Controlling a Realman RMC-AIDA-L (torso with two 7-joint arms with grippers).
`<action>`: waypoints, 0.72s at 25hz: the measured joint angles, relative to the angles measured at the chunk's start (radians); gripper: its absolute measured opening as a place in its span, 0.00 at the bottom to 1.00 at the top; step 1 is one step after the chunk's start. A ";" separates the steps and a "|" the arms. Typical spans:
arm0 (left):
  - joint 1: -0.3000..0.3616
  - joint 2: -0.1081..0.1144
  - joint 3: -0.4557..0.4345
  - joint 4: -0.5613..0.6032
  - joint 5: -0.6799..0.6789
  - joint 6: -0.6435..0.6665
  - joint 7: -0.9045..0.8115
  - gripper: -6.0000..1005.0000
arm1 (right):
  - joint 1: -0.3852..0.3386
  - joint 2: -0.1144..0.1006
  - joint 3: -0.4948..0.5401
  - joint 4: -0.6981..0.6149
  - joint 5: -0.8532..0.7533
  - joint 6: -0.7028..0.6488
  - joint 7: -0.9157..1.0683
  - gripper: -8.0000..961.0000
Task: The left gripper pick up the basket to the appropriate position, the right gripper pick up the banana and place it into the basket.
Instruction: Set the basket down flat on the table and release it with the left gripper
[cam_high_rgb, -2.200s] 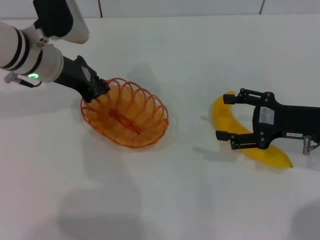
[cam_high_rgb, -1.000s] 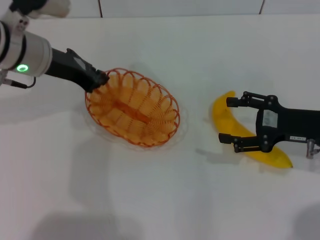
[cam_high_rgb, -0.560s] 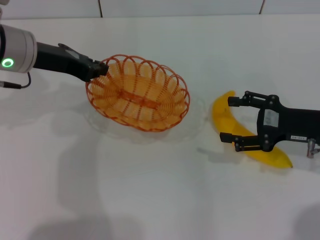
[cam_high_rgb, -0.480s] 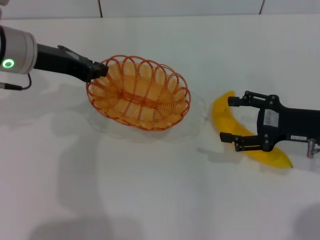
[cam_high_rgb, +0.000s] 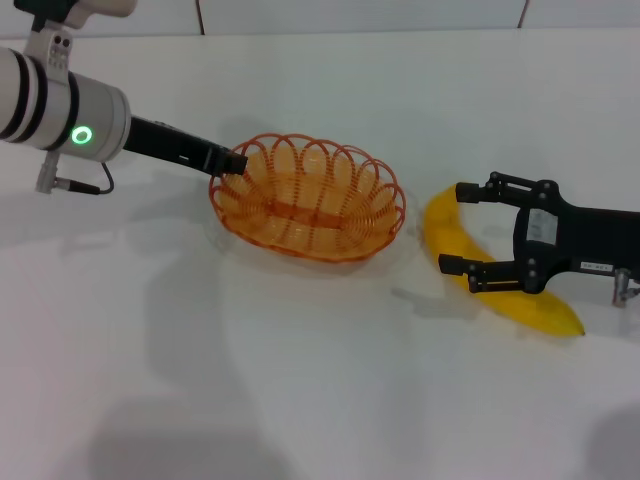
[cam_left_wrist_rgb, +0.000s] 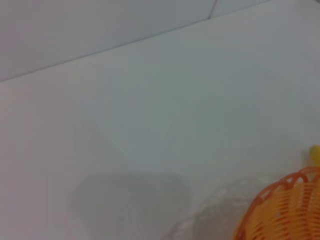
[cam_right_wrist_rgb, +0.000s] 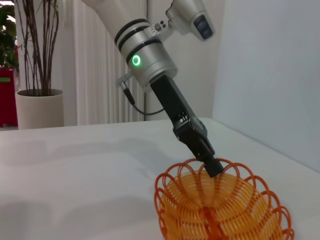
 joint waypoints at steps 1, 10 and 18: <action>-0.003 0.000 0.000 -0.007 0.001 -0.007 -0.004 0.07 | 0.000 0.000 0.003 0.000 0.000 0.000 0.000 0.92; -0.012 0.000 -0.002 -0.070 0.008 -0.070 -0.041 0.07 | 0.001 0.000 0.016 0.000 0.000 -0.003 0.000 0.92; -0.024 0.001 -0.001 -0.099 0.005 -0.101 -0.051 0.07 | -0.001 0.000 0.018 0.000 0.000 -0.006 0.000 0.92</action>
